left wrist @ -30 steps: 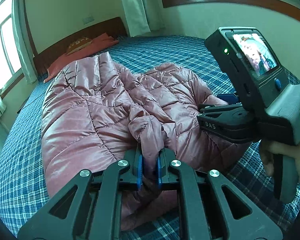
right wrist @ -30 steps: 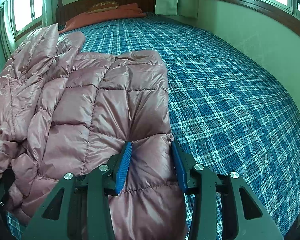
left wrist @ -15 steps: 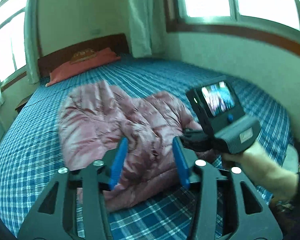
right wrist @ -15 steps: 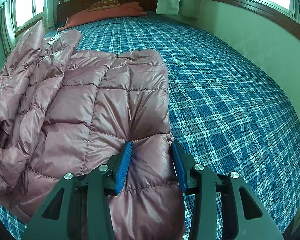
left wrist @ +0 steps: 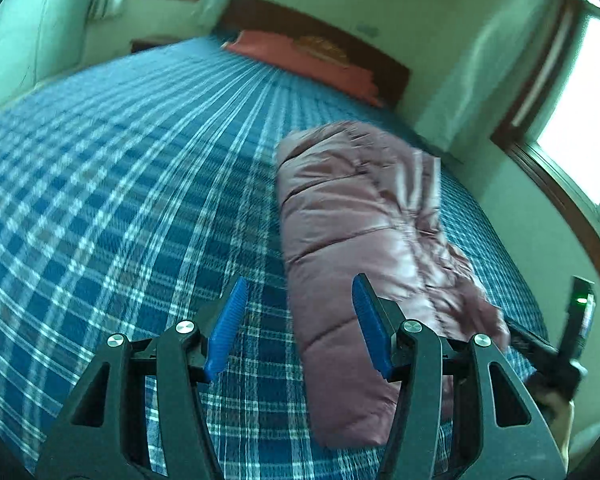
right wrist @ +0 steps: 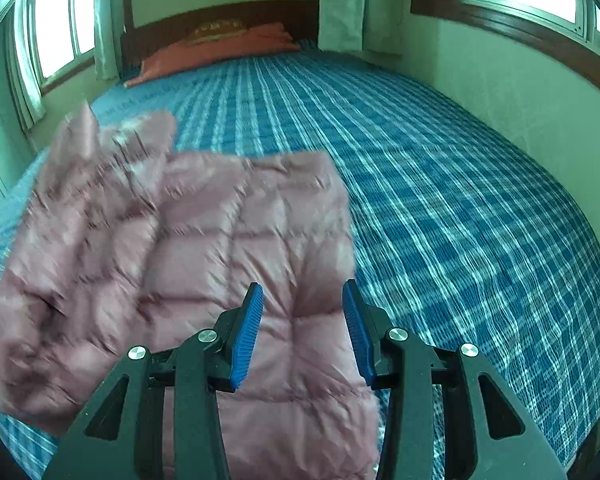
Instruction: Fold large clothes
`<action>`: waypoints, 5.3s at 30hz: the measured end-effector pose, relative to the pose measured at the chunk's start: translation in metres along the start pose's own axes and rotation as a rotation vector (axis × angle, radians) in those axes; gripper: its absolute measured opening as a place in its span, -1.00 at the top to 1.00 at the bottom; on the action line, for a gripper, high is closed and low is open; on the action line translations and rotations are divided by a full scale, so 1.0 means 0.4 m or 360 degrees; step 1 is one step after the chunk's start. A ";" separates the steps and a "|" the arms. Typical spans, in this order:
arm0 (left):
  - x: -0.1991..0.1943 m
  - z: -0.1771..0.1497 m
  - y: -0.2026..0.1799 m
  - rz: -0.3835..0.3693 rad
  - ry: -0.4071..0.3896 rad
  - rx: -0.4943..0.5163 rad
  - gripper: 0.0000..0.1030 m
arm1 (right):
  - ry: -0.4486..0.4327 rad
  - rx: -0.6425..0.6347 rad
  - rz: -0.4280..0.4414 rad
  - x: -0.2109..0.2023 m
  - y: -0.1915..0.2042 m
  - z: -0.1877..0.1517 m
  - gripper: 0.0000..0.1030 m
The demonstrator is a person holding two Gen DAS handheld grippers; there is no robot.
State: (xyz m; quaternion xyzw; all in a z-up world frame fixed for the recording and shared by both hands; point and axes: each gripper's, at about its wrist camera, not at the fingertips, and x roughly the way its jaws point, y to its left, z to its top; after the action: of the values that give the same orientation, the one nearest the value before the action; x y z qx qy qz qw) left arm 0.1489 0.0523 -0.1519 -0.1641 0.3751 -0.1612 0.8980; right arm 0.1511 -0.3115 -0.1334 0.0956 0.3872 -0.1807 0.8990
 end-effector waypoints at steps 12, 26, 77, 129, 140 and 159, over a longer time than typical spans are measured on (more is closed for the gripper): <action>0.141 -0.013 0.088 0.0266 0.0218 -0.0371 -0.06 | 0.0007 0.0046 0.0511 0.021 0.144 0.151 -0.13; 0.175 0.000 0.112 0.0279 0.0220 -0.0447 -0.06 | 0.0377 0.0073 0.0850 0.215 0.284 0.183 0.67; 0.206 -0.003 0.076 0.0284 0.0249 -0.0337 -0.06 | 0.0178 0.0296 0.0847 0.237 0.122 0.135 0.84; 0.158 -0.110 -0.167 0.0010 0.0311 -0.0163 -0.24 | 0.0274 0.0789 0.0669 0.071 -0.265 -0.180 0.53; 0.213 -0.138 -0.166 0.0088 0.0361 -0.0007 -0.16 | 0.0274 0.0828 0.0714 0.115 -0.268 -0.222 0.60; 0.334 0.069 -0.206 -0.0071 0.0347 -0.0155 -0.40 | 0.0152 0.0800 0.0670 0.233 -0.300 0.119 0.20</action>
State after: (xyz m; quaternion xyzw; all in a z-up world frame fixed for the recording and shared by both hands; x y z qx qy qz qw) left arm 0.2445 -0.0718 -0.1823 -0.1974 0.4743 -0.1795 0.8390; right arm 0.1940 -0.4598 -0.1730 0.4008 0.3440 -0.0762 0.8457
